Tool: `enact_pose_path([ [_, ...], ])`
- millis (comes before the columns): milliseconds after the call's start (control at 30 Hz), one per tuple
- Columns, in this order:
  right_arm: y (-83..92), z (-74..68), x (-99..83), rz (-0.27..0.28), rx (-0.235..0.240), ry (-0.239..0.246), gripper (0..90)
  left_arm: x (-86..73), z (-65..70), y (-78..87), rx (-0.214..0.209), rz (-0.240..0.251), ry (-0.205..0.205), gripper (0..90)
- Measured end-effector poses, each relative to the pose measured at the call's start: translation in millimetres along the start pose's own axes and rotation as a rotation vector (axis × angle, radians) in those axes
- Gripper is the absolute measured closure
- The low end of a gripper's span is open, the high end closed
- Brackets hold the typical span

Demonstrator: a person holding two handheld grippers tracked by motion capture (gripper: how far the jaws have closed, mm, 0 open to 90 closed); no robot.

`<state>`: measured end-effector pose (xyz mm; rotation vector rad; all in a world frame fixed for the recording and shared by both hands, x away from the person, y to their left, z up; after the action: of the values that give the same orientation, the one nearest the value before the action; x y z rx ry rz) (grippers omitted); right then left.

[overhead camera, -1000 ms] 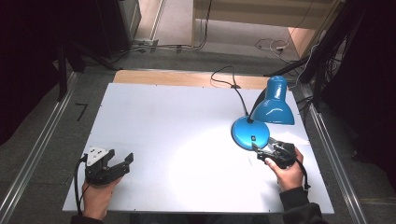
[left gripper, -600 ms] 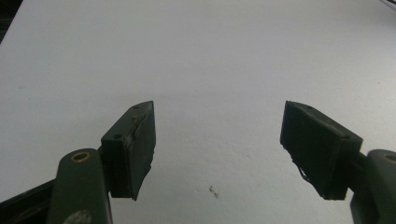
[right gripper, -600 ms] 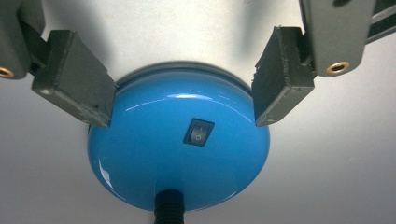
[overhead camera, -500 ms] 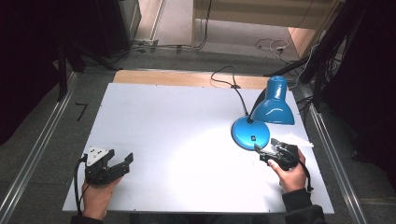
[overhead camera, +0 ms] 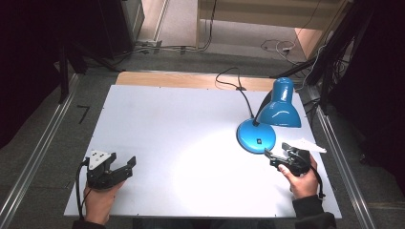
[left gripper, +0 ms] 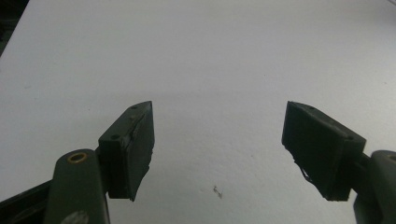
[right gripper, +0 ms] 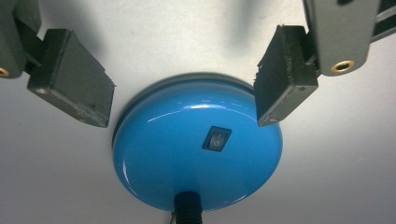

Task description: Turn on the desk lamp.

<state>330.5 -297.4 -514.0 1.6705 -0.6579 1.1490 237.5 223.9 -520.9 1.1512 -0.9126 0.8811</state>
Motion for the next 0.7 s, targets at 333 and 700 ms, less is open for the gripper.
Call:
enact_pose_path([
  [333,6.2,6.3,-1.8,-0.007,-0.016,-0.001,18.1,0.0,-0.8,0.0,0.012,-0.002,-0.003,24.1],
  [700,12.3,10.9,-4.0,-0.009,-0.026,0.005,18.1,-0.4,-0.8,-0.2,0.015,-0.005,-0.005,24.1],
])
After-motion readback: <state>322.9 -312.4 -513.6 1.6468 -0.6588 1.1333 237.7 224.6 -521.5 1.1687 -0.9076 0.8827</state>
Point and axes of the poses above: each handheld gripper's, and its own axes: y roughly backward along the jaws, x roughly out of its top, z roughly to its right, the point moved 4 cm from there along -y, roughly forward along the jaws, and after that the axes turned 12 degrees about z, right-handed, at the moved point
